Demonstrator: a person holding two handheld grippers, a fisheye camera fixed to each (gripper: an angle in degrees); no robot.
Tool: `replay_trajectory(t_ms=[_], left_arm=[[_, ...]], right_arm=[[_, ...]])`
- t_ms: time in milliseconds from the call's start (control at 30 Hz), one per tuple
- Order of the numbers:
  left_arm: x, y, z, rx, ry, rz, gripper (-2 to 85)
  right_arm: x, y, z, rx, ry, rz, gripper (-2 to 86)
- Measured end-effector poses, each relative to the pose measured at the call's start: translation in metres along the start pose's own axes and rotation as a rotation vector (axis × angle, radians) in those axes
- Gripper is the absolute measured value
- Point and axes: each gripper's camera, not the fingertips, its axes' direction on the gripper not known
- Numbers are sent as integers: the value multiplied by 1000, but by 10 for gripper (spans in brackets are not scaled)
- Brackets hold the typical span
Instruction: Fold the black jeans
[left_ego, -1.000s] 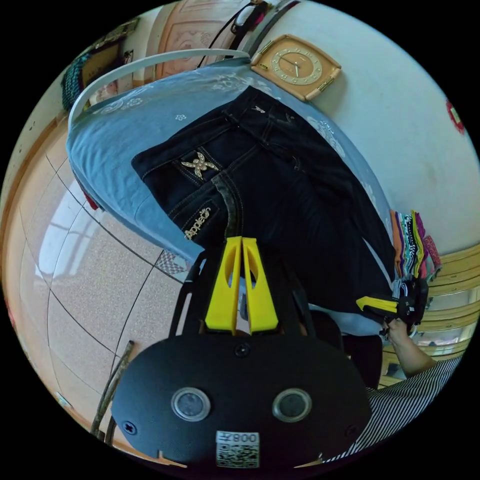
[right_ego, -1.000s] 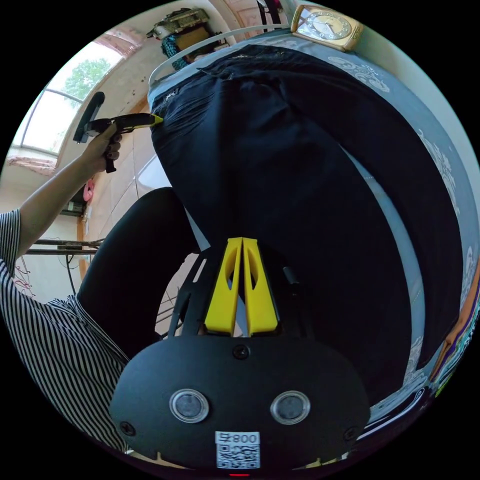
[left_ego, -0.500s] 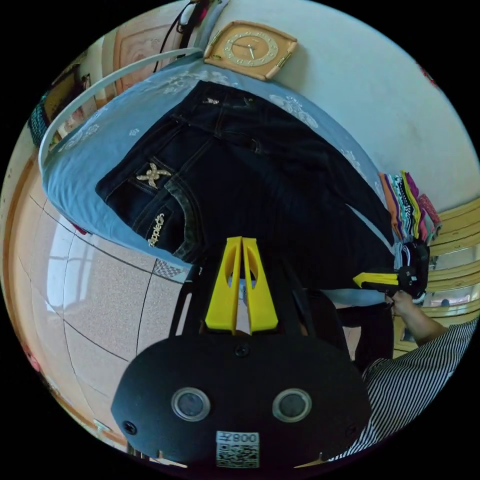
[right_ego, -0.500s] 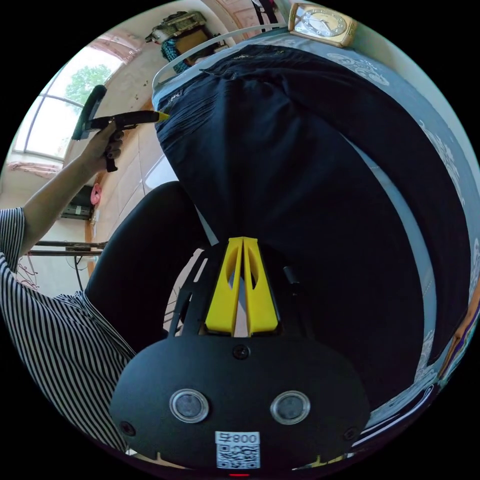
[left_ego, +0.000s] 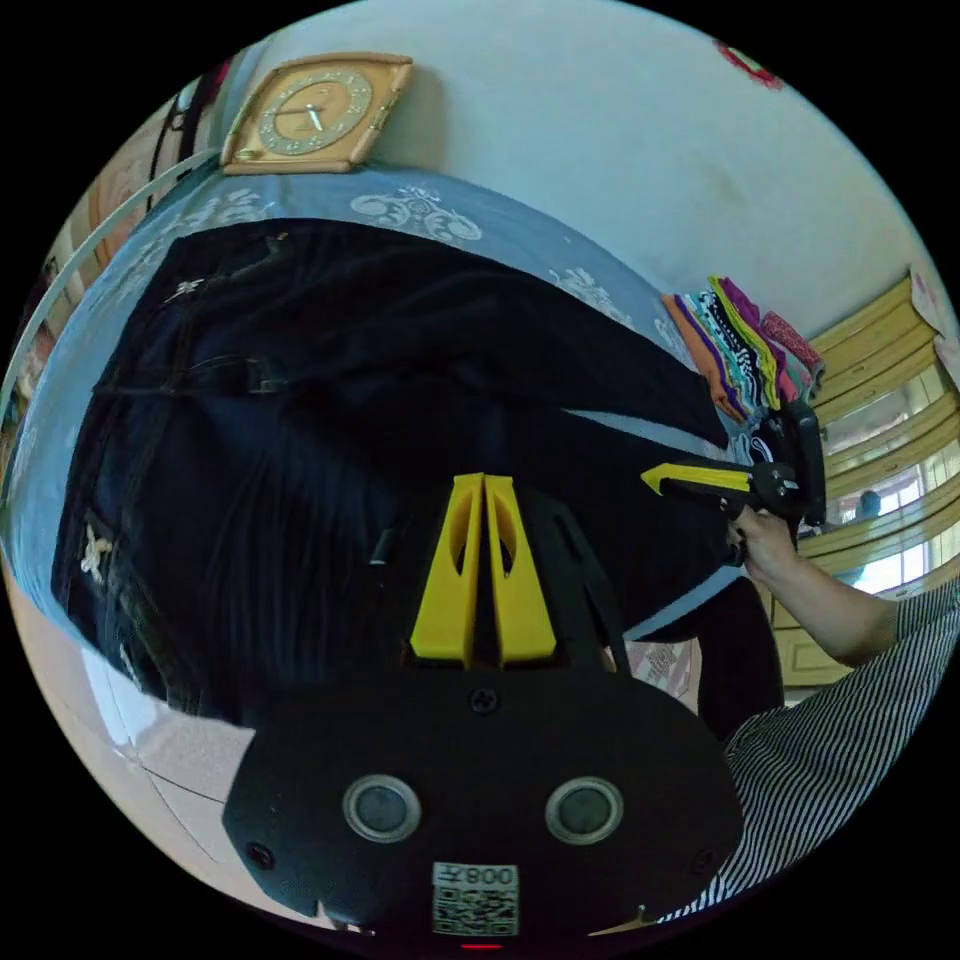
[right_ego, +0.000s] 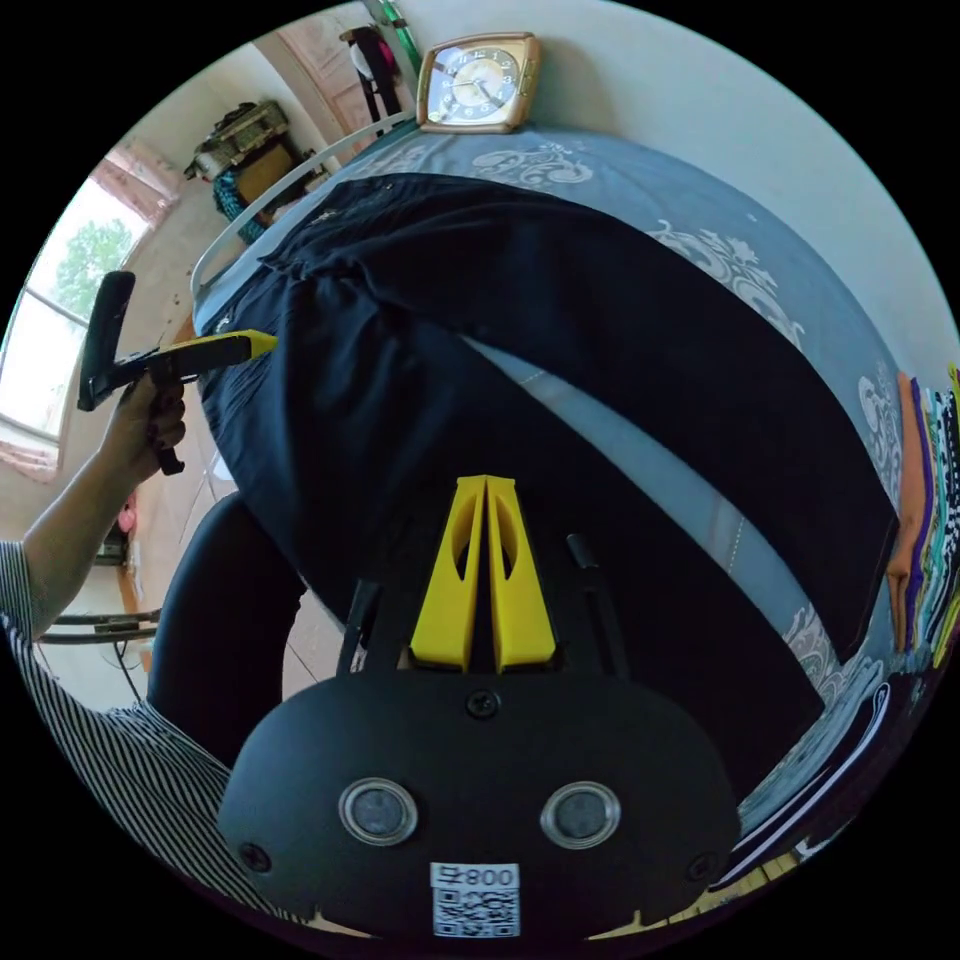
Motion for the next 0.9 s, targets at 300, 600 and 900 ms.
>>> replay_trajectory(t_ms=[300, 600, 900], left_arm=[[40, -95, 49, -126, -100, 67, 2], [53, -121, 31, -81, -57, 26, 2], [75, -122, 23, -142, -59, 100, 1]], right_arm=[[86, 19, 14, 24, -9, 44, 0], [154, 57, 7, 76, -43, 120, 0], [287, 177, -4, 90, 48, 410, 1]])
